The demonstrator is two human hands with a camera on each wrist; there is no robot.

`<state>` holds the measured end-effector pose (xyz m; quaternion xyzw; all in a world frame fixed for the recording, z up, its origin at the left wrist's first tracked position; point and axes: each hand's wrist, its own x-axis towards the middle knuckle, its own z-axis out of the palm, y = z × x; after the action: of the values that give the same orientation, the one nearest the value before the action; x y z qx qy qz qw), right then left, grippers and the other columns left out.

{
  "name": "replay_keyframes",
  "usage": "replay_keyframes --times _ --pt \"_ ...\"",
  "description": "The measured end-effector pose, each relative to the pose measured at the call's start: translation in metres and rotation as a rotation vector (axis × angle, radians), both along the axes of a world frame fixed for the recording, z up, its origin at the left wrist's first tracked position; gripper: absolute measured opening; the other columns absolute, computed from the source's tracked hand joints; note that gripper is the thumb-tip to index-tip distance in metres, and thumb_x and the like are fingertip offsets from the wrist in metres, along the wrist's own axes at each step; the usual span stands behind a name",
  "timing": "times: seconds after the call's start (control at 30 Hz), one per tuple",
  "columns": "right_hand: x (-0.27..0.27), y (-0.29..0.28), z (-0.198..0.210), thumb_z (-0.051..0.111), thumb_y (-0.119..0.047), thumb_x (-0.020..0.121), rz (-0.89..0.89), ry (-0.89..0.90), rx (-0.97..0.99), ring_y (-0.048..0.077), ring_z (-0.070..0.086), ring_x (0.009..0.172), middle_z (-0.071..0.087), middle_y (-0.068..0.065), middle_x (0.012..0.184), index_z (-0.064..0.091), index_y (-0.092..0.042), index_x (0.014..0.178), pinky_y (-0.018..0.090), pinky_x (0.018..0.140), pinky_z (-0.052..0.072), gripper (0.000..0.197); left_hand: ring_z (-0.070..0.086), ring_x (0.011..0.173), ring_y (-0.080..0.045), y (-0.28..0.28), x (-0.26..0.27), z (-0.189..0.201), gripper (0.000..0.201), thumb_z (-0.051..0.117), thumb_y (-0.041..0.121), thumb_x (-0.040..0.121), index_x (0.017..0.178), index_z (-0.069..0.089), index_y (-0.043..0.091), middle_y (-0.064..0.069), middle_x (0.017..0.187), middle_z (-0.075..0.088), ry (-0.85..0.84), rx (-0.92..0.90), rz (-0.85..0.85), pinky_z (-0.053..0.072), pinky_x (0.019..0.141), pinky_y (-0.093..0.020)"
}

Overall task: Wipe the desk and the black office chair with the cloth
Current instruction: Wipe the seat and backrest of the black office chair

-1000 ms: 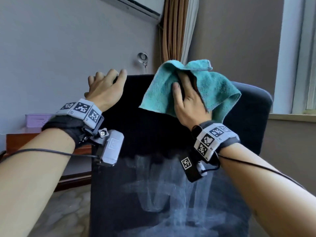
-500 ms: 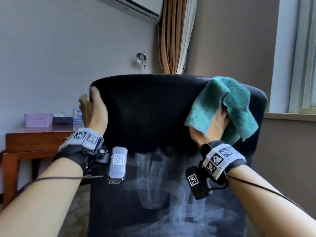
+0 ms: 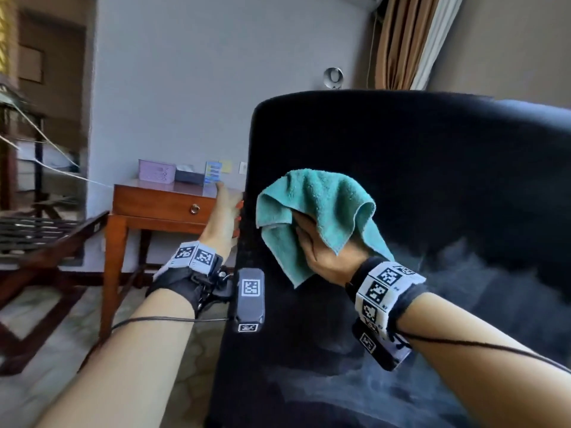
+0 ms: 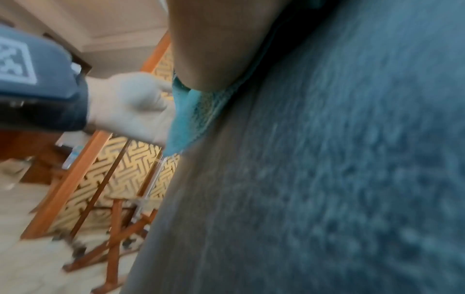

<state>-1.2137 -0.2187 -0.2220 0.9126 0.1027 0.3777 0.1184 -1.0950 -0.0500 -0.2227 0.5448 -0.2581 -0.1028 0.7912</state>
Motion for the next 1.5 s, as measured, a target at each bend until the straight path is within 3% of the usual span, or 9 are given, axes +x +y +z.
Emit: replay_keyframes --times 0.17,0.27,0.47,0.67,0.83,1.03,1.17,1.33,1.5 --pt "0.001 0.006 -0.049 0.054 -0.051 0.084 -0.123 0.217 -0.351 0.003 0.063 0.081 0.067 -0.014 0.086 0.068 -0.034 0.093 0.030 0.071 0.051 0.024 0.030 0.142 -0.022 0.005 0.010 -0.017 0.084 0.003 0.075 0.089 0.146 0.038 0.024 -0.006 0.153 0.034 0.095 -0.085 -0.119 0.015 0.118 -0.052" --pt "-0.001 0.003 -0.057 0.066 -0.025 0.067 -0.096 0.251 -0.851 0.018 0.070 0.078 0.073 0.000 0.078 0.078 -0.020 0.078 0.033 0.077 0.057 0.017 0.027 0.144 -0.021 0.012 0.004 -0.016 0.084 0.003 0.073 0.090 0.147 0.036 0.021 -0.006 0.154 0.032 0.115 -0.103 -0.197 0.012 0.119 -0.051" --pt "0.014 0.018 0.063 0.032 -0.040 0.098 -0.130 -0.069 -0.617 0.031 0.042 0.131 0.050 0.013 0.140 0.044 -0.024 0.143 0.043 0.114 0.017 0.049 0.066 0.087 -0.021 0.006 0.007 -0.036 0.079 0.012 0.070 0.093 0.119 0.061 0.013 -0.007 0.092 0.073 0.205 -0.060 -0.224 0.047 0.077 -0.034" --pt "0.036 0.031 -0.020 0.038 -0.031 0.097 -0.137 -0.102 -0.593 0.027 0.040 0.123 0.052 0.006 0.140 0.048 -0.016 0.141 0.042 0.108 0.020 0.047 0.061 0.058 -0.016 0.005 0.007 -0.054 0.059 0.021 0.044 0.101 0.072 0.067 0.020 -0.002 0.061 0.065 0.303 -0.117 -0.201 0.045 0.055 -0.022" --pt "0.016 0.030 -0.041 0.052 -0.018 0.086 -0.046 0.109 -0.939 0.030 0.068 0.085 0.072 0.012 0.088 0.076 -0.007 0.096 0.041 0.090 0.045 0.028 0.063 0.108 -0.041 0.018 0.001 -0.051 0.091 0.032 0.085 0.076 0.111 0.067 0.008 -0.024 0.112 0.067 0.397 -0.121 -0.250 0.042 0.099 -0.058" --pt "0.003 0.024 0.019 0.047 -0.035 0.096 -0.095 -0.152 -0.499 0.031 0.056 0.110 0.066 0.010 0.113 0.064 -0.014 0.119 0.042 0.102 0.037 0.035 0.062 0.078 -0.020 0.009 -0.003 -0.047 0.082 0.013 0.075 0.090 0.105 0.063 0.012 -0.010 0.090 0.069 0.277 -0.058 -0.164 0.044 0.066 -0.028" --pt "0.005 0.040 -0.056 0.050 -0.028 0.092 -0.116 -0.039 -0.339 0.035 0.062 0.100 0.067 0.017 0.110 0.060 -0.017 0.129 0.041 0.093 0.047 0.039 0.061 0.109 -0.030 0.013 -0.006 -0.055 0.086 0.024 0.081 0.083 0.104 0.065 0.008 -0.015 0.111 0.066 0.288 -0.077 -0.181 0.044 0.093 -0.036" --pt "0.002 0.023 -0.094 0.086 -0.034 0.054 -0.071 0.249 -1.051 0.023 0.070 0.086 0.074 0.002 0.088 0.079 -0.017 0.088 0.037 0.092 0.045 0.038 0.040 0.135 -0.028 0.019 -0.010 -0.047 0.101 0.011 0.081 0.083 0.144 0.040 0.006 -0.014 0.146 0.043 0.247 0.004 -0.268 0.027 0.112 -0.048" --pt "0.018 0.013 -0.007 0.041 -0.025 0.099 0.054 -0.089 -0.715 0.034 0.060 0.100 0.069 0.014 0.104 0.063 -0.010 0.116 0.045 0.101 0.035 0.032 0.058 0.114 -0.032 0.010 -0.006 -0.051 0.094 0.014 0.078 0.087 0.118 0.062 0.003 -0.023 0.124 0.060 0.259 -0.128 -0.294 0.041 0.102 -0.046"
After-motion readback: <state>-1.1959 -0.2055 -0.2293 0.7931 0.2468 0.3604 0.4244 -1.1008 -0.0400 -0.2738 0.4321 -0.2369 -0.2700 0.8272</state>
